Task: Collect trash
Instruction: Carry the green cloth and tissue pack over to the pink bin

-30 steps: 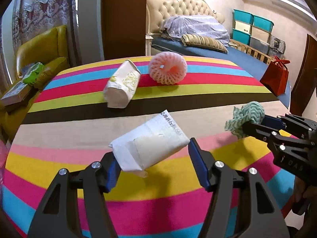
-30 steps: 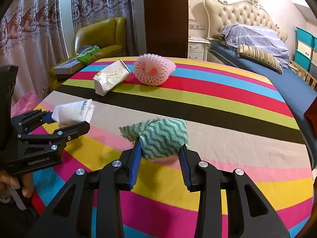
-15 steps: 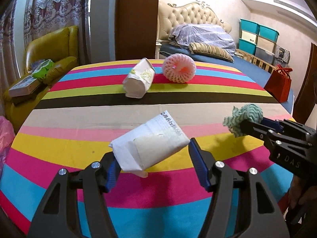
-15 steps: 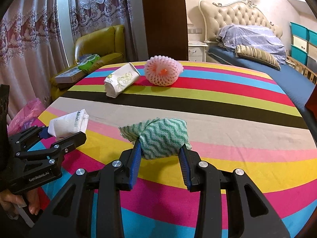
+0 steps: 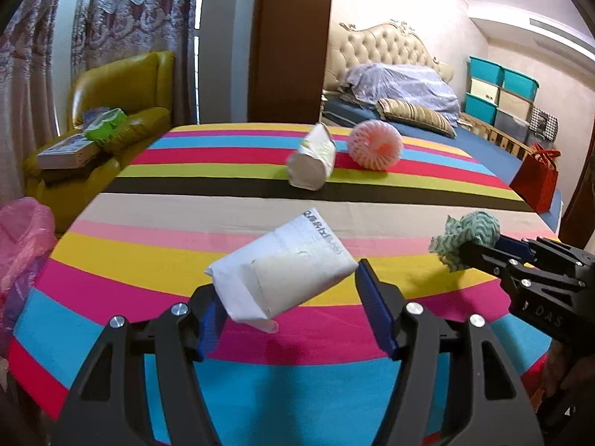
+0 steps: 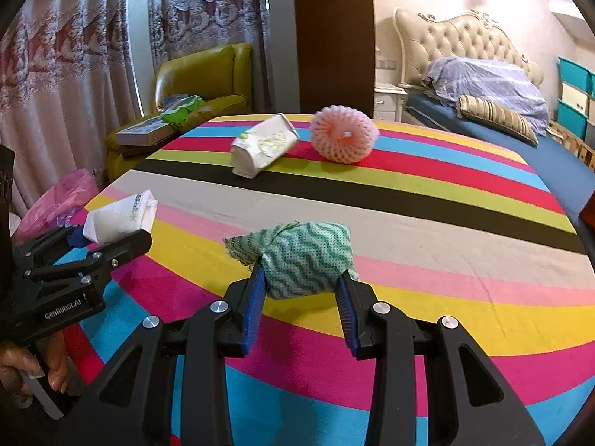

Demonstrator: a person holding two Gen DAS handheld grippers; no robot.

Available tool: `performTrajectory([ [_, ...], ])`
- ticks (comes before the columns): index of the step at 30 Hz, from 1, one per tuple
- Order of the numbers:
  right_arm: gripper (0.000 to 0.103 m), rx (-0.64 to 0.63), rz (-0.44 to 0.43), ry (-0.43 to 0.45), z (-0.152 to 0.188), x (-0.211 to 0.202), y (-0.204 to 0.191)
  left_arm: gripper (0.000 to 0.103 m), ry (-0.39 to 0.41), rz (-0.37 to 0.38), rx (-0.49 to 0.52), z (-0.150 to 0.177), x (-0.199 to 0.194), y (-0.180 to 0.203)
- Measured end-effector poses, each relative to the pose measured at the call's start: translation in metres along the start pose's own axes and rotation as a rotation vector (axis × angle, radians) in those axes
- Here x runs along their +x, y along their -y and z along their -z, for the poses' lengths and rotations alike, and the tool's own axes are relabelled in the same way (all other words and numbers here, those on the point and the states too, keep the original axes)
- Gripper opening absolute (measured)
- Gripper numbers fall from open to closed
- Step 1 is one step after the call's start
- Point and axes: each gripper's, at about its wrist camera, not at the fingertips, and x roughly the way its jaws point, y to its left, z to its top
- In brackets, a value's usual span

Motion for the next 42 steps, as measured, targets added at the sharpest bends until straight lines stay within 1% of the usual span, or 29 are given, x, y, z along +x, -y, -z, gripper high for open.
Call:
performTrajectory([
  [6, 0.036, -0.068, -0.039, -0.01, -0.006, 0.005, -0.026, 0.064, 0.019, -0.046, -0.013, 0.005, -0.012, -0.022],
  [18, 0.036, -0.195, -0.131, -0.022, -0.021, 0.028, -0.092, 0.064, 0.048, -0.159, -0.082, 0.019, -0.044, -0.089],
  [24, 0.036, -0.279, -0.18, -0.024, -0.03, 0.038, -0.13, 0.064, 0.077, -0.237, -0.067, 0.028, -0.066, -0.115],
  [27, 0.036, -0.312, -0.214, -0.025, -0.035, 0.042, -0.15, 0.064, 0.096, -0.262, -0.065, 0.032, -0.078, -0.126],
  [30, 0.036, -0.357, -0.238, -0.027, -0.037, 0.046, -0.169, 0.064, 0.12, -0.31, -0.068, 0.037, -0.093, -0.141],
  [33, 0.036, -0.4, -0.266, -0.038, -0.038, 0.05, -0.19, 0.064, 0.136, -0.327, -0.095, 0.043, -0.109, -0.157],
  [37, 0.036, -0.451, -0.299, -0.054, -0.035, 0.056, -0.214, 0.064, 0.162, -0.377, -0.147, 0.049, -0.132, -0.185],
  [42, 0.036, -0.487, -0.327, -0.064, -0.029, 0.059, -0.232, 0.064, 0.19, -0.423, -0.201, 0.055, -0.154, -0.216],
])
